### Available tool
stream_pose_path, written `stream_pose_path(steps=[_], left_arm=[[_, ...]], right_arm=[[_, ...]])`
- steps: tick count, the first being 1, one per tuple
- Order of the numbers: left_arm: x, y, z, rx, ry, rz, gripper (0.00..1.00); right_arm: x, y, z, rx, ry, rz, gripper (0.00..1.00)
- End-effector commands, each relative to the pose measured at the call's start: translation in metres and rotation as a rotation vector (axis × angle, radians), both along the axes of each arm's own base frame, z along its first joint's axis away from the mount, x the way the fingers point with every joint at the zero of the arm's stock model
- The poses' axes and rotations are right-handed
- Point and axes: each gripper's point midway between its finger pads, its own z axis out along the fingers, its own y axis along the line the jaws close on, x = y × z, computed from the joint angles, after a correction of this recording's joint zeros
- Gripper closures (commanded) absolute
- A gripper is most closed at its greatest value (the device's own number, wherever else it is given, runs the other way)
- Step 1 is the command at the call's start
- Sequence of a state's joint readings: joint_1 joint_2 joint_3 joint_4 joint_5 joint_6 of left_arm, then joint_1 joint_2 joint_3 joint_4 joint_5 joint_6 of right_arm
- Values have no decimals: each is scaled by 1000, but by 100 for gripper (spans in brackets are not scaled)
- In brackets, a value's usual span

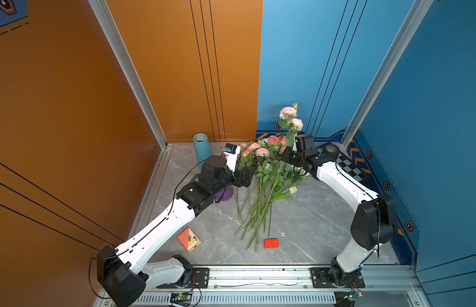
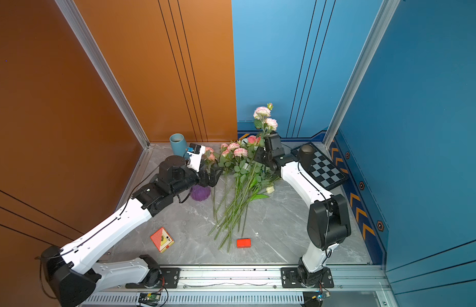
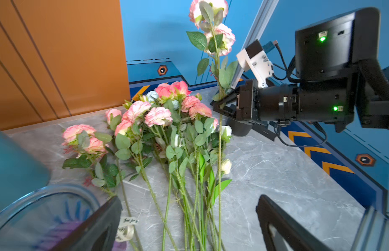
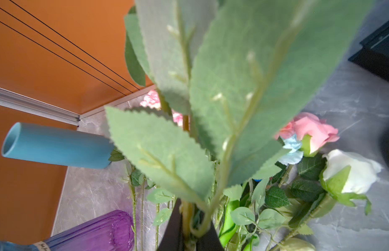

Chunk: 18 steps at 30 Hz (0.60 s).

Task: Place the pink flowers into the vase
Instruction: Pick up the flower at the center of the board, then place the flower in the vase.

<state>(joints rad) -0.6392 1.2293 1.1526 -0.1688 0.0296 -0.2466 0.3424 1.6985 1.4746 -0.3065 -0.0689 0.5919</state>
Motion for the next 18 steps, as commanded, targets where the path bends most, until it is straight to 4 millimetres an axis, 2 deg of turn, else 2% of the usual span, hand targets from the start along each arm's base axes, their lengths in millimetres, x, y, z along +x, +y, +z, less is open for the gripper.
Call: stream_pose_path(steps=[1,4,9,11,14,18], left_arm=[[-8,-36,8,-12,-12,-150,1],[-2,-56,7,13,-26,-191,1],[17,-80,13,-23,-60,-216,1],[24,-90,13,-35,-64,-227,0],[40,-102,12,-37,-62,-223,4],[55,-119,16,-55,-75,-240,4]], right_arm=[[-1,-4,59,-6,-134,26,92],[-1,-6,95,2,-218,30,92],[-6,-7,134,34,-320,46,92],[-10,-7,144,50,-355,52,92],[-16,-6,158,84,-411,64,92],[-25,-3,169,122,-454,84,92]])
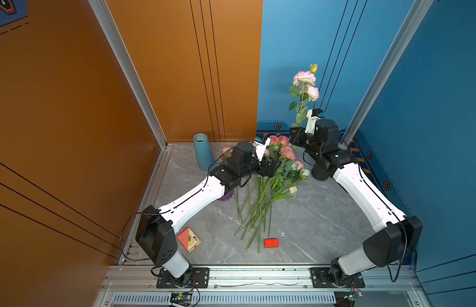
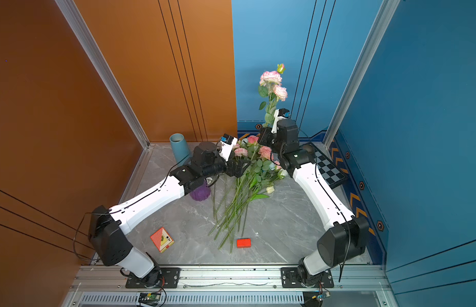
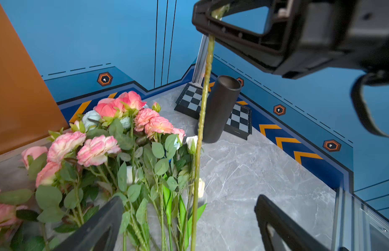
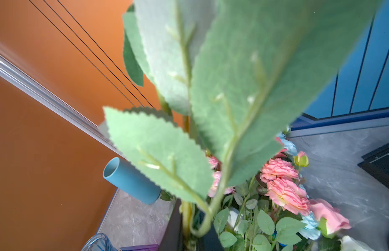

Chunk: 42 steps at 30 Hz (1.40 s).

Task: Place the pink flowers into the vase
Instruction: Place the flower in the vase.

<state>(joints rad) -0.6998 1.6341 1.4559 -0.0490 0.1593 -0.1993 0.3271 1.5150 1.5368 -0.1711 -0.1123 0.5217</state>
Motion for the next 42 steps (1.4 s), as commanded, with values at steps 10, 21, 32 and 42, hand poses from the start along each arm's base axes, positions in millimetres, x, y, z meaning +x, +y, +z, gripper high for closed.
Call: stream_pose_path(steps=[10,21,32,42], left_arm=[[28,-41,30,-64,-96,-68,16],[43,-58,28,-54,-124,-81,57],[38,-69,23,-60,-122,-147,94],[51,-59,28,-84,-129,-83,100]], right_arm=[[-15,1,21,43,-78,48,92],[-18,0,20,54,-70,54,91],[-16,2,12,54,-50,51,91],[-20,-4,11,20,-46,36,79]])
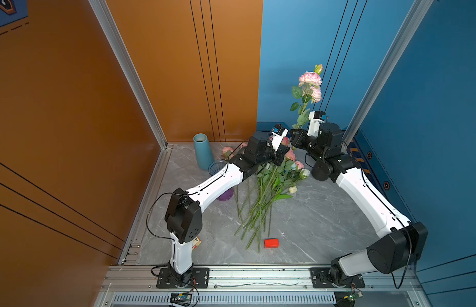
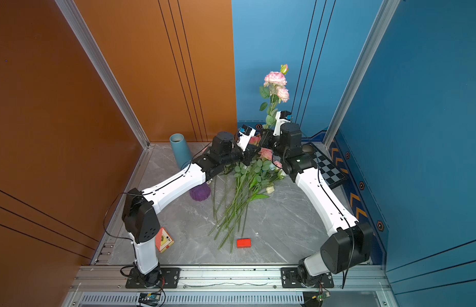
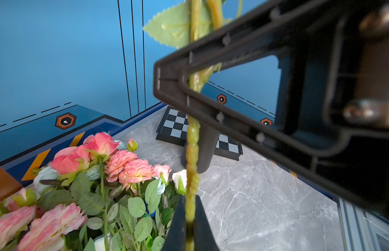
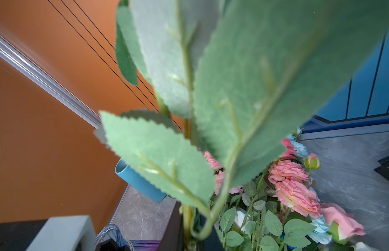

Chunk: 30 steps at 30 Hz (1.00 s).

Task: Place the pink flowers into the vase
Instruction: Place the flower in the vase.

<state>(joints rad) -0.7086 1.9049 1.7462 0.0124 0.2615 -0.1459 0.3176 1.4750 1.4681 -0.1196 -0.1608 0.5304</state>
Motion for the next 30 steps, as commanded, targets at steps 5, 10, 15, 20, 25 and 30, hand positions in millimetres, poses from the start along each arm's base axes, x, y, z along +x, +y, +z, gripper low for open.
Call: stream_pose_path(steps=[5,10,15,20,25,30], left_arm=[[29,29,33,-55,-95,124,100],[46,60,65,-52,-199,218,100],[68,101,114,-104,-335,340,100],[92,152,173,-151,-494,459,100],[113,211,216,-195,-672,566,100],[126,261,238,-187,-838,690,100]], right_arm=[[-18,-24,21,-12,-47,-45,53],[-26,-44,26,-14,-61,-86,21],[-34,-51,24,-19,-57,-92,0],[-41,-48,13,-21,-31,-68,0],[-51,-42,0,-28,-4,-39,0],[-57,-30,-15,-51,27,5,0]])
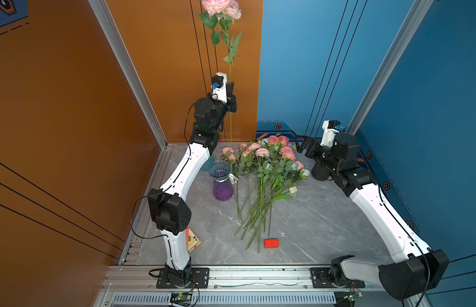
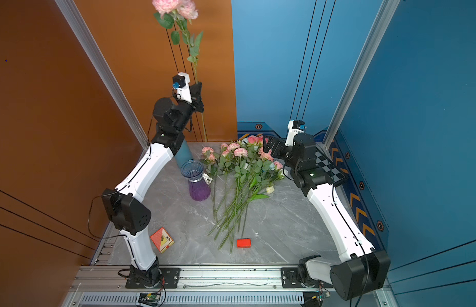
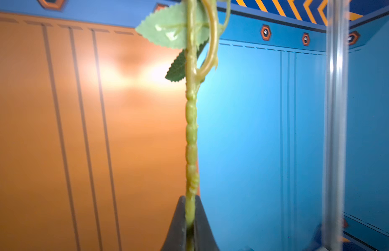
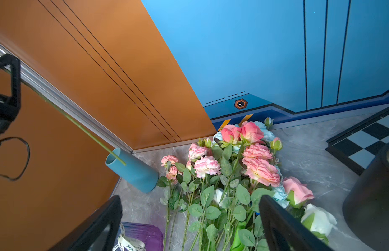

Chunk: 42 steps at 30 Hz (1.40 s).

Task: Place the pink flowers into the vase
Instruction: Place the flower in the vase.

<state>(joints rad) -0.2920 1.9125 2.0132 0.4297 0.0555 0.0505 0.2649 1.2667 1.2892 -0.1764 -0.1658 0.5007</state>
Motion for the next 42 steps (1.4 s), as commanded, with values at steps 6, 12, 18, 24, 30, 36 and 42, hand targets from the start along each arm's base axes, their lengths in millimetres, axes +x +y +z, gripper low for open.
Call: stream_pose_path(steps=[6,12,18,24,30,36,42], left_arm=[[14,64,25,-22,-190,193,100],[22,111,15,-63,-182,286,100],[18,143,8,-93,-164,311,100],[23,147,-21,-85,-119,317,100],[29,150,-50,-92,-63,313,100],[39,150,-95,-89,11,320,100],[47,151,-125,-68,64,328,100]], right_arm=[[-12,34,-26,-47,68,113,0],[-11,57,-38,-65,99,164,0],[-7,75,-49,-89,124,195,0],[-3,89,-58,-96,145,220,0],[-1,95,-65,-106,158,232,0],[0,103,-76,-109,181,252,0],[-1,108,-84,-113,198,265,0]])
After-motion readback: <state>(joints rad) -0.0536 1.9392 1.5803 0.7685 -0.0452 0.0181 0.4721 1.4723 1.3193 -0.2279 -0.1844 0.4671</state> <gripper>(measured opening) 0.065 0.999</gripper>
